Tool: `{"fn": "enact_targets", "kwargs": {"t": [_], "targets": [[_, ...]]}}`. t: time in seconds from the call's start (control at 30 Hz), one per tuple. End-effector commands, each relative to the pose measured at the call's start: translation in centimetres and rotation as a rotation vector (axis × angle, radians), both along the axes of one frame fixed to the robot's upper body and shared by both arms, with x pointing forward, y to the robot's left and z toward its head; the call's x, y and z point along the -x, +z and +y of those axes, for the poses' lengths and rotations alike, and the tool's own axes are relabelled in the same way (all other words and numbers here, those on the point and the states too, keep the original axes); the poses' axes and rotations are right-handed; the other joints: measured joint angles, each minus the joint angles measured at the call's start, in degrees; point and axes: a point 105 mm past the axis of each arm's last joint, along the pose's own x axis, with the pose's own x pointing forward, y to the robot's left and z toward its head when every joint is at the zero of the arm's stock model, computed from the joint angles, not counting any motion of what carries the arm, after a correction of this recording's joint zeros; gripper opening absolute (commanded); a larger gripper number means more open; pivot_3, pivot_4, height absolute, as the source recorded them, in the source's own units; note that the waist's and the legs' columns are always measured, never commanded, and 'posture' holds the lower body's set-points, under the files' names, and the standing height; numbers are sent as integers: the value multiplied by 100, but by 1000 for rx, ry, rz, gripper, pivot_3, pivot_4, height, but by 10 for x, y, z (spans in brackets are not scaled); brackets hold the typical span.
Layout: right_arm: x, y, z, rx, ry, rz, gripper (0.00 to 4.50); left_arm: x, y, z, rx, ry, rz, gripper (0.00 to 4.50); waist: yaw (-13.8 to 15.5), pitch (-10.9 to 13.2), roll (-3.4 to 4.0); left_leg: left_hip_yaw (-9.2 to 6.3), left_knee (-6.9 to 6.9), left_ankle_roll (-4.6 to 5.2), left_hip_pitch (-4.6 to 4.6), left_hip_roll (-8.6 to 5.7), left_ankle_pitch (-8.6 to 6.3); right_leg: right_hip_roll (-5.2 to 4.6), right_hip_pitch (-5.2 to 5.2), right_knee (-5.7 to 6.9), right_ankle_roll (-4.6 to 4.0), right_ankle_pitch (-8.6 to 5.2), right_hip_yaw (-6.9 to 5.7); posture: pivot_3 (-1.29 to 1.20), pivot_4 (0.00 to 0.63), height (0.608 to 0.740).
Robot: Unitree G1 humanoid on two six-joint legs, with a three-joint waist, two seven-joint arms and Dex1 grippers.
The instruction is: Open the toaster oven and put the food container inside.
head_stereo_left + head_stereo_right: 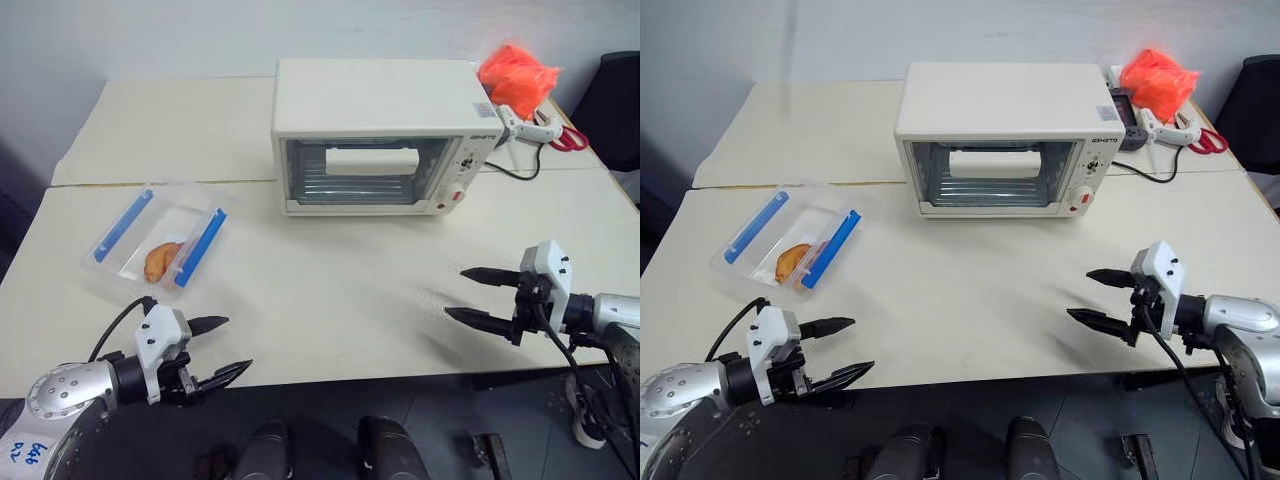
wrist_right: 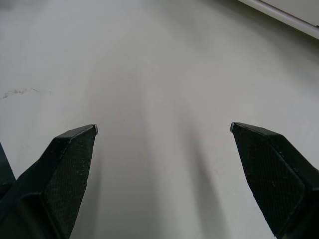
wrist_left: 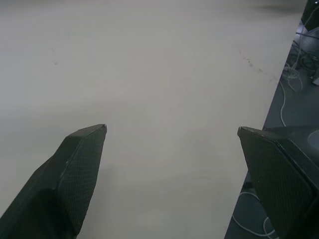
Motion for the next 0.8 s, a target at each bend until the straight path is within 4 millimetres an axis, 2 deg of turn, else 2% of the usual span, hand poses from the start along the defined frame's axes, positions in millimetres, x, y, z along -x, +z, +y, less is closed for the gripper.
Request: {"fn": "enact_targets", "kwargs": {"t": [0.03,0.17,0.6,0.8], "targets": [[2,7,6,7,22,-49,4477,-2,4,-1,-6,-8,-35,4500,1,0,0,0,0,0,0,0,0,0,0,0,0,0,0,0,150,740],[2,7,8,9,19,-54,4477,-7,5,0,14,20,-33,4500,5,0,0,0,0,0,0,0,0,-1,0,0,2,1,0,0,150,740],[5,2,16,-23,20,-17,4477,-3,8,-5,43,-9,9,4500,2,0,0,-1,1,0,0,0,0,-1,0,4,2,1,0,0,150,740],[6,5,27,-57,47,-26,4477,-7,16,-9,71,-8,-10,4500,3,0,0,-2,2,0,0,-1,0,0,1,6,2,1,0,0,150,740]]}}
